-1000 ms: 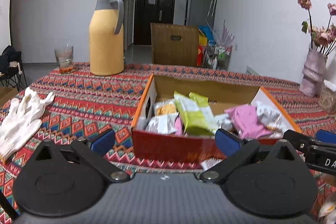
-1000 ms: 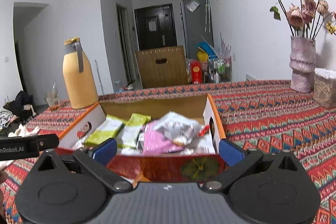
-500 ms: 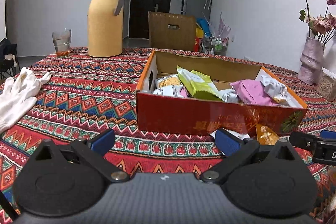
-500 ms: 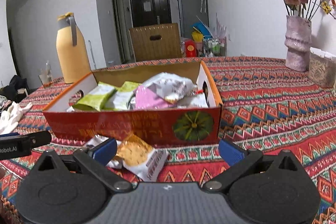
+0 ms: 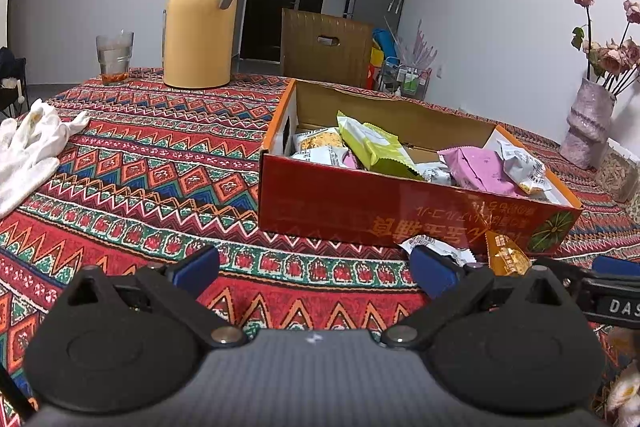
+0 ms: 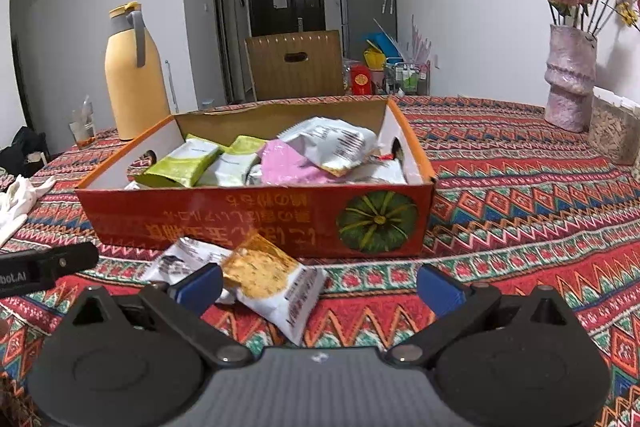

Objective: Organize snacks
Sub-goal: 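Withdraw both tools from the box back over the loose packets, then lower the right tool onto an orange-and-white cracker packet and close it, then close the left tool on a white packet while the right tool holds the cracker packet, then carry the white packet and cracker packet over the orange box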

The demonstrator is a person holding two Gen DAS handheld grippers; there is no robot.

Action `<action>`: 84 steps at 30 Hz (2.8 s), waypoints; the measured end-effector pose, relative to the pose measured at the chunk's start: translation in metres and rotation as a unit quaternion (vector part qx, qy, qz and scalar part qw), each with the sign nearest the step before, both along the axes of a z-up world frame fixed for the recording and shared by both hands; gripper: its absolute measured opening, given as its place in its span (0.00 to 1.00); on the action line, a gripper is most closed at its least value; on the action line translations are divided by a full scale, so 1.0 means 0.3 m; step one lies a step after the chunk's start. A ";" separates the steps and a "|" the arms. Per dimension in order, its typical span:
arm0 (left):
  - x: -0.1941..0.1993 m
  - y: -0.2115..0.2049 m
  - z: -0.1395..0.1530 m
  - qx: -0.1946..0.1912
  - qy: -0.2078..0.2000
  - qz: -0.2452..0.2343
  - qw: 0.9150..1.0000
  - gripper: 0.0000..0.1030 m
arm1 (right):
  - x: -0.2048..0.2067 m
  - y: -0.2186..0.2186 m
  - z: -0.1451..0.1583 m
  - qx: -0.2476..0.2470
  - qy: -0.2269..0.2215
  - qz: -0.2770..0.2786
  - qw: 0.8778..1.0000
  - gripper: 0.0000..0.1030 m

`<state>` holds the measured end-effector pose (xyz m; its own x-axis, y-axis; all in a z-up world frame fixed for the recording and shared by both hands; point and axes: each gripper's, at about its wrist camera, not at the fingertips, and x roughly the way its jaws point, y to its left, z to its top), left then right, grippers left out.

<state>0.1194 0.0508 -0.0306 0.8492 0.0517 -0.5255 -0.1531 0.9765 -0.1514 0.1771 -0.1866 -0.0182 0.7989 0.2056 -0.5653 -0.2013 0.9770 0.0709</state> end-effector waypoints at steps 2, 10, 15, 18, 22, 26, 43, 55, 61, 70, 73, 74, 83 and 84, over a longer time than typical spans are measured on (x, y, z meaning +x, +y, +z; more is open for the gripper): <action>-0.002 0.005 0.000 -0.004 0.000 0.001 1.000 1.00 | 0.014 0.012 0.006 0.000 -0.002 0.000 1.000 1.00; 0.002 0.019 -0.004 -0.018 0.005 0.001 1.000 1.00 | 0.093 0.051 0.001 0.001 0.011 -0.003 1.000 1.00; 0.005 0.022 -0.006 -0.023 0.007 0.000 1.000 1.00 | 0.130 0.072 -0.039 -0.004 0.037 -0.005 0.999 0.98; 0.006 0.024 -0.008 -0.026 0.008 -0.001 1.000 1.00 | 0.148 0.073 -0.065 -0.003 0.058 -0.004 0.998 0.89; 0.007 0.026 -0.008 -0.027 0.010 0.000 1.000 1.00 | 0.157 0.067 -0.093 -0.003 0.080 -0.004 0.997 0.70; 0.010 0.025 -0.010 -0.027 0.013 0.001 1.000 1.00 | 0.135 0.058 -0.093 -0.001 0.074 0.001 0.997 0.57; 0.144 -0.235 0.067 0.028 0.087 -0.057 0.994 1.00 | 0.039 -0.175 -0.014 0.027 0.010 -0.036 0.999 0.54; 0.318 -0.399 -0.058 0.061 0.175 -0.030 0.982 1.00 | 0.059 -0.299 -0.016 0.015 -0.005 -0.037 0.999 0.54; 0.292 -0.392 -0.047 0.058 0.160 -0.027 0.985 0.68 | 0.060 -0.294 -0.007 0.008 -0.015 -0.024 1.000 0.54; 0.194 -0.366 0.003 0.050 0.134 -0.054 0.988 0.53 | 0.027 -0.254 0.005 0.013 -0.022 -0.003 1.000 0.54; 0.166 -0.349 0.045 0.043 0.113 -0.066 0.990 0.53 | 0.019 -0.230 0.029 0.015 -0.033 0.008 0.999 0.54; 0.153 -0.342 0.065 0.042 0.102 -0.069 0.991 0.53 | 0.018 -0.221 0.040 0.016 -0.039 0.013 0.999 0.54; 0.178 -0.271 0.254 0.038 0.017 -0.043 0.998 0.54 | 0.108 -0.086 0.151 0.010 -0.095 0.053 0.994 0.54; 0.197 -0.257 0.265 0.039 0.012 -0.036 0.999 0.54 | 0.131 -0.066 0.162 0.007 -0.100 0.057 0.993 0.54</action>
<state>0.1785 -0.0263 0.0488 0.8393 0.0326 -0.5427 -0.0853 0.9937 -0.0722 0.2164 -0.2064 0.0304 0.8661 0.3083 -0.3934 -0.3220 0.9462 0.0326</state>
